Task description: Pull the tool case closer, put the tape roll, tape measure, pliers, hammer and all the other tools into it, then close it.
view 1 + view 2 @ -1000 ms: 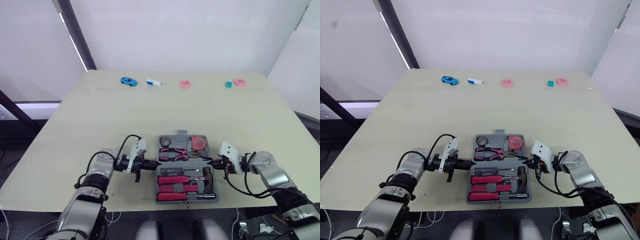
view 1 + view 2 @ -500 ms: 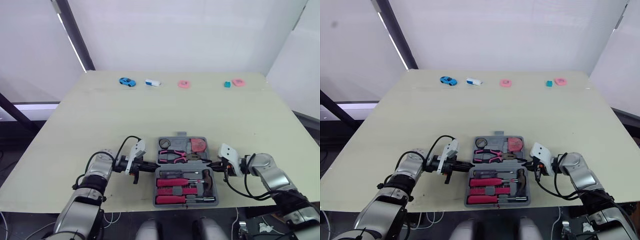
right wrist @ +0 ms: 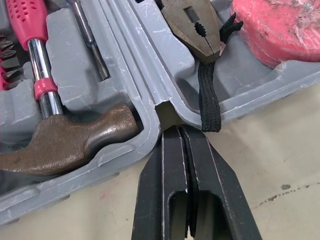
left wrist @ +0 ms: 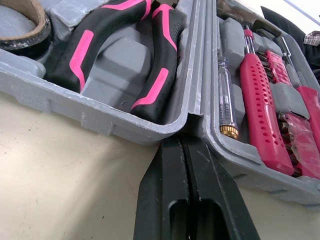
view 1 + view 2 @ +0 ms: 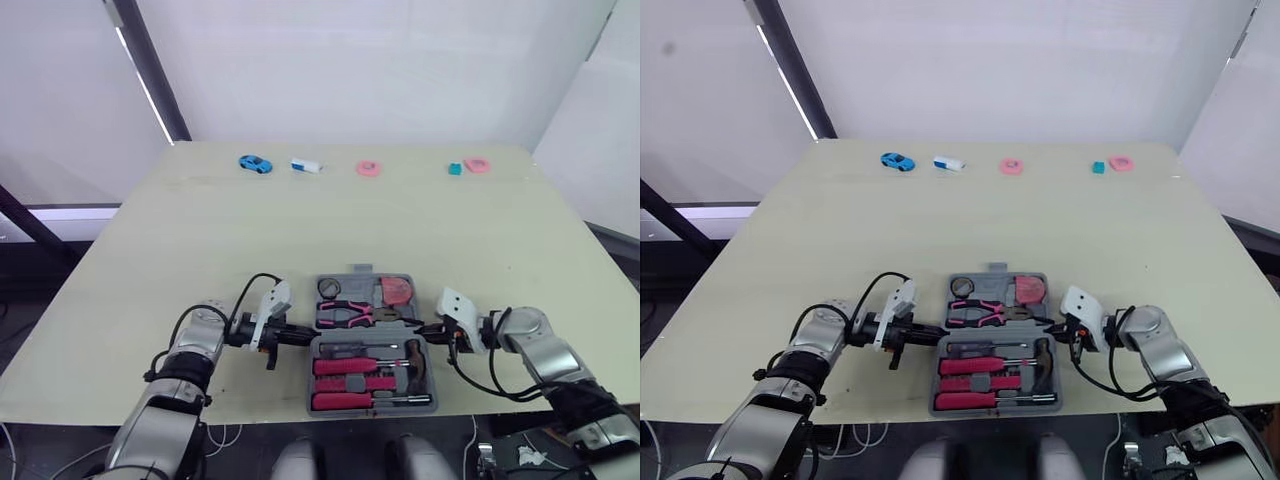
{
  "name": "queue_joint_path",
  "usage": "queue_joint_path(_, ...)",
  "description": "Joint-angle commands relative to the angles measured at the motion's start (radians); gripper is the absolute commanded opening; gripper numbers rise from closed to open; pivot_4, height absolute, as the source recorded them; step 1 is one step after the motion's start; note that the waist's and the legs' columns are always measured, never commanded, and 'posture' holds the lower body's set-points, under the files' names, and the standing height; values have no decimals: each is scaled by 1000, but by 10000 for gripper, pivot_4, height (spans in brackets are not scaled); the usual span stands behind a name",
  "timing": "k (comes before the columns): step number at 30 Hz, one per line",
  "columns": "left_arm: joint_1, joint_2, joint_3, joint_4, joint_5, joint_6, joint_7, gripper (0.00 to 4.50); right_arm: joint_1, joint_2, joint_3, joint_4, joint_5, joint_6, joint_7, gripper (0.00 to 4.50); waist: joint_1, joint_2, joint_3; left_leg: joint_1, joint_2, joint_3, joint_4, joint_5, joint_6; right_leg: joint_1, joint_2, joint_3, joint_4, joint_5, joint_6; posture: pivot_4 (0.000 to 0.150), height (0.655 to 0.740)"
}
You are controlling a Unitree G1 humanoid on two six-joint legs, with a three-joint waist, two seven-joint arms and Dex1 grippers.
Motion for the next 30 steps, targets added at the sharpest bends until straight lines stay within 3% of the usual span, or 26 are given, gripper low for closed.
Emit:
queue_joint_path(1, 12, 16, 8, 28, -1, -40, 16, 457, 31, -21, -19, -8, 28, 2, 1, 0, 0, 0, 0, 0, 0, 0, 0, 0, 0, 0, 0, 0, 0, 0, 0, 1500, 7400)
queue_joint_path(11, 57, 92, 63, -67, -69, -39, 28, 457, 25, -92, -171, 16, 162, 52, -6, 0, -11, 1, 1, 0, 0, 0, 0, 0, 0, 0, 0, 0, 0, 0, 0, 1500, 7400)
queue_joint_path(17, 147, 96, 113, -380, -224, 111, 4, 457, -36, -47, -277, 75, 265, 143, -68, 0, -19, 1, 2, -1, 0, 0, 0, 0, 0, -1, -1, 0, 0, 0, 0, 1500, 7400)
queue_joint_path(22, 245, 101, 66, -686, -305, 290, 34, 0, -123, 8, -329, 105, 386, 372, -95, 22150, -26, 2, 2, -1, 1, 0, -1, 0, 0, -1, -1, 0, 0, 0, 0, 1500, 7400)
queue_joint_path(27, 303, 107, -17, -793, -276, 329, 65, 0, -225, 36, -300, 207, 395, 454, -99, 44504, -25, 2, 3, -1, 1, 0, -1, 0, 0, -1, -1, 0, 0, 0, 0, 1500, 7400)
queue_joint_path(30, 319, 89, -65, -812, -240, 322, 112, 0, -322, 62, -255, 366, 352, 460, -100, 44504, -26, 2, 3, -1, 0, 0, -1, 0, 0, 0, -1, 0, -1, 0, 0, 1500, 7400)
